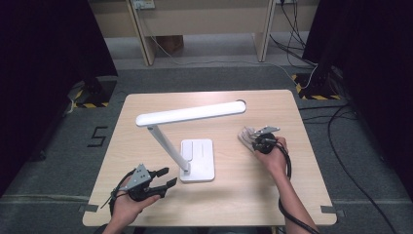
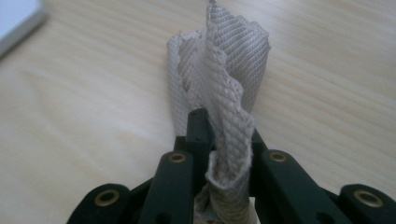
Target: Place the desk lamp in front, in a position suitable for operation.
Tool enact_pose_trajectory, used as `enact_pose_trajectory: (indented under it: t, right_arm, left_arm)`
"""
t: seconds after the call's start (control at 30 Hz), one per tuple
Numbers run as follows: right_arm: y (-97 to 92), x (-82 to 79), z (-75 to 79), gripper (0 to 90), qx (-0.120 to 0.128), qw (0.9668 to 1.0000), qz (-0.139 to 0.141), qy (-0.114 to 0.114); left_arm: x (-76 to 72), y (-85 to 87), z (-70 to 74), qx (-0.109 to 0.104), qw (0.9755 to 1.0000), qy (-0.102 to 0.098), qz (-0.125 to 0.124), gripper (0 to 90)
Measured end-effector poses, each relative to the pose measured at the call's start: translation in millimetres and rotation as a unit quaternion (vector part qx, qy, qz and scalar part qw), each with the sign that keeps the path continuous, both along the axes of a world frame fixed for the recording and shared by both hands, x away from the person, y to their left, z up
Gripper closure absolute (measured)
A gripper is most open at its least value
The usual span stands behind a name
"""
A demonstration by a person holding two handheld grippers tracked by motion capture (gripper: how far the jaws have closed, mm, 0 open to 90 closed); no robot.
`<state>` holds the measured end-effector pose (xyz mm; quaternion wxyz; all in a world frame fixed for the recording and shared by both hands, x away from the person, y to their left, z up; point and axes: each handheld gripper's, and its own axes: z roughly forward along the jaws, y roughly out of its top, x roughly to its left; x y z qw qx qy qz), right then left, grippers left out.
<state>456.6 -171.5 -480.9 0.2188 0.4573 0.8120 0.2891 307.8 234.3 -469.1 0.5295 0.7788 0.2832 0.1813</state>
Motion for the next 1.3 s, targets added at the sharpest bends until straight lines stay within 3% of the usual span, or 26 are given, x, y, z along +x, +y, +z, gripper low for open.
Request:
enact_pose_trajectory:
  t: [0.13, 0.23, 0.3, 0.43, 0.53, 0.63, 0.7, 0.73, 0.83, 0.97, 1.07, 1.13, 1.2, 1.23, 1.27, 1.3]
  right_arm:
    - [13.5, -30.3, 14.4, 80.2, -0.007, 0.9983, 0.058, 0.006]
    - [26.6, -57.2, 22.8, 80.1, -0.001, 0.9952, 0.097, 0.006]
    - [37.8, -73.9, 25.5, 80.0, -0.007, 0.9921, 0.125, 0.005]
    - [60.6, -101.9, 25.6, 79.9, 0.006, 0.9853, 0.17, 0.015]
    - [75.0, -115.6, 25.5, 79.7, 0.016, 0.9784, 0.205, 0.022]
    - [88.3, -123.6, 25.3, 79.4, 0.017, 0.9706, 0.237, 0.037]
    - [95.4, -127.7, 26.4, 79.4, 0.013, 0.9657, 0.256, 0.041]
    - [99.6, -129.9, 27.5, 79.4, 0.01, 0.9624, 0.268, 0.043]
    - [105.2, -133.1, 31.4, 79.5, 0.019, 0.9566, 0.286, 0.049]
    - [109.6, -133.7, 37.7, 79.5, 0.044, 0.9512, 0.301, 0.052]
    - [114.3, -134.8, 41.6, 79.5, 0.046, 0.9474, 0.313, 0.047]
    - [116.6, -134.2, 43.6, 79.5, 0.056, 0.945, 0.319, 0.047]
    - [117.9, -133.9, 45.9, 79.5, 0.056, 0.9451, 0.319, 0.042]
    - [118.2, -133.3, 47.0, 79.5, 0.058, 0.9434, 0.324, 0.04]
    - [118.8, -133.8, 48.2, 79.5, 0.058, 0.9446, 0.321, 0.041]
    - [119.5, -133.3, 48.5, 79.4, 0.062, 0.9435, 0.323, 0.038]
  left_arm:
    - [-8.6, -21.1, 14.7, 0.022, 0.9979, -0.03, -0.052, 46.4]
    - [-7.9, -38.1, 22.2, 0.016, 0.996, -0.035, -0.08, 43.6]
    - [-5.5, -49.0, 25.6, 0.027, 0.9944, -0.045, -0.092, 41.6]
    - [1.9, -64.7, 27.8, 0.044, 0.9906, -0.057, -0.116, 37.6]
    - [12.0, -68.9, 22.6, 0.071, 0.987, -0.04, -0.139, 33.6]
    - [19.0, -70.6, 16.9, 0.082, 0.9841, -0.026, -0.155, 31.2]
    - [21.4, -70.8, 14.4, 0.098, 0.9817, -0.028, -0.16, 29.9]
    - [21.6, -70.7, 13.7, 0.107, 0.9799, -0.03, -0.166, 29.5]
    - [21.1, -70.8, 10.6, 0.122, 0.9749, -0.028, -0.184, 27.6]
    - [19.2, -70.9, 4.7, 0.145, 0.9691, -0.018, -0.198, 28.3]
    - [18.0, -70.7, 1.5, 0.149, 0.9674, -0.016, -0.205, 33.1]
    - [17.4, -70.0, 0.4, 0.154, 0.9655, -0.02, -0.209, 38.2]
    - [16.7, -68.4, 0.4, 0.16, 0.9633, -0.029, -0.214, 44.2]
    - [16.6, -67.1, 0.8, 0.162, 0.9623, -0.034, -0.216, 46.6]
    - [16.4, -66.1, 1.3, 0.163, 0.9618, -0.039, -0.217, 50.4]
    - [16.0, -65.2, 1.8, 0.164, 0.9616, -0.044, -0.216, 53.5]
